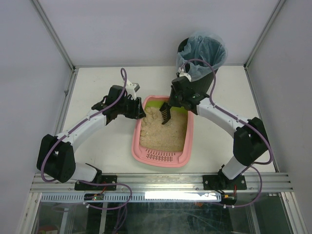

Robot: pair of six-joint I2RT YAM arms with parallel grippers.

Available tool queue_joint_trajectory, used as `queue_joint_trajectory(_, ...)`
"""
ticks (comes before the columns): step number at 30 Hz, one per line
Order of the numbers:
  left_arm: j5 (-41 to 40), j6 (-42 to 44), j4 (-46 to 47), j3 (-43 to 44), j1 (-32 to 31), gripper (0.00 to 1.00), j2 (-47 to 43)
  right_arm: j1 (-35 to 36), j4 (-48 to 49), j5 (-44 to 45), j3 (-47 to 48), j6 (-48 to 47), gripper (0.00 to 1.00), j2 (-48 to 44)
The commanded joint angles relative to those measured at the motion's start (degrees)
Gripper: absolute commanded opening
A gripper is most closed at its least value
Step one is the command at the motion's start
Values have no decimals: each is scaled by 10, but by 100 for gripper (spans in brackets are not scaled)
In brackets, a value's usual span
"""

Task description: Clean the litter box

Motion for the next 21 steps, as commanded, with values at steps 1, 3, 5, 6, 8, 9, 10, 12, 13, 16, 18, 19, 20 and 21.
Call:
queue_joint_trajectory(1, -1, 6, 12, 20, 2, 41, 10, 4, 79, -135, -58, 52, 0, 12)
queue_joint_trajectory(3, 0, 6, 12, 20, 1, 41, 10, 4, 144, -197, -95, 77, 0, 10)
queue_joint_trajectory(5, -1, 6, 11, 20, 1, 41, 9, 4, 191, -245, -120, 106, 0, 13)
queue_joint_trajectory(6, -1, 6, 12, 20, 1, 41, 10, 5, 206, -261, -129, 119, 0, 17)
queue_joint_trajectory(8, -1, 6, 12, 19, 1, 41, 9, 5, 219, -281, -137, 131, 0, 22)
queue_joint_trajectory(9, -1, 6, 11, 19, 1, 41, 9, 5, 217, -281, -139, 133, 0, 21)
queue_joint_trajectory(10, -1, 6, 12, 19, 1, 41, 8, 5, 213, -277, -141, 133, 0, 18)
queue_joint_trajectory(12, -2, 7, 12, 19, 1, 41, 7, 5, 201, -252, -145, 131, 0, 3)
queue_joint_trajectory(13, -3, 7, 11, 19, 1, 41, 7, 5, 193, -236, -147, 130, 0, -7)
queue_joint_trajectory(16, -4, 7, 12, 19, 1, 41, 7, 4, 176, -197, -155, 130, 0, -45)
queue_joint_trajectory(18, -4, 7, 12, 19, 1, 41, 7, 4, 175, -181, -163, 135, 0, -72)
queue_joint_trajectory(19, -4, 7, 12, 19, 1, 41, 7, 4, 175, -176, -168, 138, 0, -83)
queue_joint_trajectory(20, -4, 8, 11, 19, 1, 41, 7, 4, 176, -173, -170, 141, 0, -92)
queue_joint_trajectory(21, -4, 8, 11, 19, 1, 41, 7, 4, 176, -170, -173, 142, 0, -101)
